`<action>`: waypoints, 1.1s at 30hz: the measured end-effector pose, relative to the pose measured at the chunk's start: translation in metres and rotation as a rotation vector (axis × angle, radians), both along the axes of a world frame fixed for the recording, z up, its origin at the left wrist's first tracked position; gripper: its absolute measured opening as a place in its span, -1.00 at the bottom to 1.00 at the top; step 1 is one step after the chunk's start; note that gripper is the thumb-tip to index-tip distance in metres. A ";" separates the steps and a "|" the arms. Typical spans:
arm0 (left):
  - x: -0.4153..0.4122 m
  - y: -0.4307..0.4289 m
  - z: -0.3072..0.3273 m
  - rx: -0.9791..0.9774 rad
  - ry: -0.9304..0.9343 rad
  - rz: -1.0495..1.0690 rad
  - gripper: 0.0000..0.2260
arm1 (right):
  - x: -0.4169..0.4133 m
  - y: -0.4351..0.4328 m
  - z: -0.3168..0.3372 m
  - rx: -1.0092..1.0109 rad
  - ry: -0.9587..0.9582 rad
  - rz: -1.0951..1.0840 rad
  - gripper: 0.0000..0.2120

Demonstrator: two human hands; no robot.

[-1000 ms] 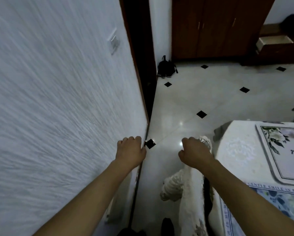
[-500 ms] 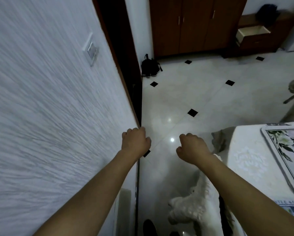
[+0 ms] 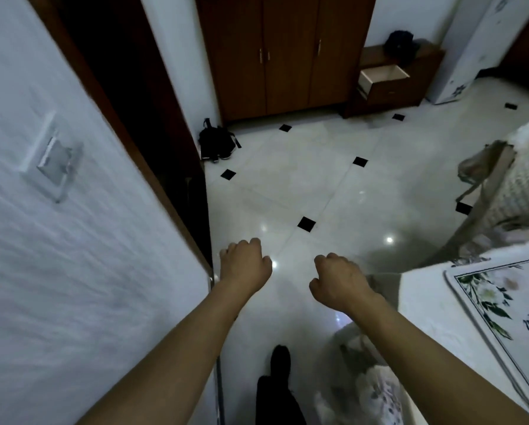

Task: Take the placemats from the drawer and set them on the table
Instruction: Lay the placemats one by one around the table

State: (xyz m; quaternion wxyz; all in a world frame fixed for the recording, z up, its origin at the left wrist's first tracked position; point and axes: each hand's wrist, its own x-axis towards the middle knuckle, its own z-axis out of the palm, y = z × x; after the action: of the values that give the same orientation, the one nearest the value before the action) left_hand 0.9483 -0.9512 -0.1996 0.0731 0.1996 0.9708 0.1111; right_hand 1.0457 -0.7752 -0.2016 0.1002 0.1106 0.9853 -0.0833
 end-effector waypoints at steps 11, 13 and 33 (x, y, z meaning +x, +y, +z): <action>-0.174 0.142 0.002 -0.130 0.006 -0.198 -0.75 | -0.149 0.117 -0.023 -0.052 -0.091 -0.134 -0.88; -0.201 0.173 0.006 -0.125 0.014 -0.264 -0.76 | -0.168 0.142 -0.021 -0.053 -0.105 -0.188 -0.88; -0.305 0.563 0.017 -0.058 0.046 -1.255 -0.78 | -0.205 0.384 0.007 -0.034 -0.033 -1.139 -0.69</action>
State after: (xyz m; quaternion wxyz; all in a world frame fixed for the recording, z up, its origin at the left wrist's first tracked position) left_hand 0.6430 -0.3884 -0.1827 0.1090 0.7319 0.6725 0.0163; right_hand 0.8403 -0.3910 -0.1944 0.0565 0.6240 0.7671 -0.1382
